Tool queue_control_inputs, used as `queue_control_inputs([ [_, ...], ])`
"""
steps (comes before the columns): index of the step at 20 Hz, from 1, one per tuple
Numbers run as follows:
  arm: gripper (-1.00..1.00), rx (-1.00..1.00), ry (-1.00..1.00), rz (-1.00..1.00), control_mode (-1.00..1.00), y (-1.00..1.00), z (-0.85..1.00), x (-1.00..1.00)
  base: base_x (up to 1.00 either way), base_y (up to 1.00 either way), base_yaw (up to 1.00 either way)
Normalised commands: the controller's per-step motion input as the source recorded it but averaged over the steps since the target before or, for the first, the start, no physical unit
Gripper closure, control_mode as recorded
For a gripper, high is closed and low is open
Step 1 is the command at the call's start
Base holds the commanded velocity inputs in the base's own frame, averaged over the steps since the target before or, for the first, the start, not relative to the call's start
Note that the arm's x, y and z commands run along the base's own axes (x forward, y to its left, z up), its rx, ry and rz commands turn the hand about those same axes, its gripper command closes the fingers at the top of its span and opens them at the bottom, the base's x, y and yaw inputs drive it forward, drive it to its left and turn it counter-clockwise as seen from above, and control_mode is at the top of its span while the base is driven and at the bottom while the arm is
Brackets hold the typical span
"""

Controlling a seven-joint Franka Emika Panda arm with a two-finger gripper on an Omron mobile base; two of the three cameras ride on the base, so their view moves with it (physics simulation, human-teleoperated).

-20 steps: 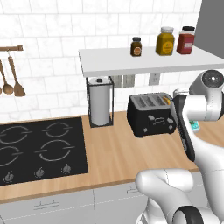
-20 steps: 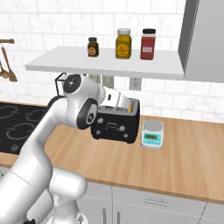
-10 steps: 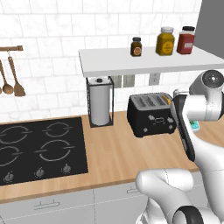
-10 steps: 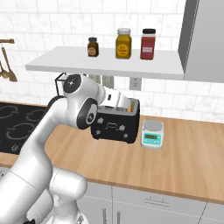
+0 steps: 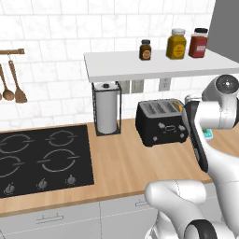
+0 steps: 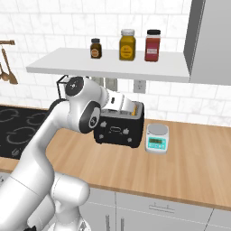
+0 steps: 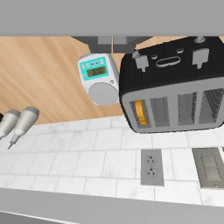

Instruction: Start the toaster. Once the lever pops up, take the bread to the plate on the dining counter.

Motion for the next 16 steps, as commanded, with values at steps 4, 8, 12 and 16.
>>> queue_control_inputs([
  [4, 1.0, 0.0, 0.0, 0.0, -1.0, 0.0, 0.0, 0.0, 0.0, 0.0, 0.0],
  [8, 1.0, 0.0, 0.0, 0.0, -1.0, 0.0, 0.0, 0.0, 0.0, 0.0, 0.0],
  [12, 1.0, 0.0, 0.0, 0.0, -1.0, 0.0, 0.0, 0.0, 0.0, 0.0, 0.0],
  [16, 1.0, 0.0, 0.0, 0.0, -1.0, 0.0, 0.0, 0.0, 0.0, 0.0, 0.0],
])
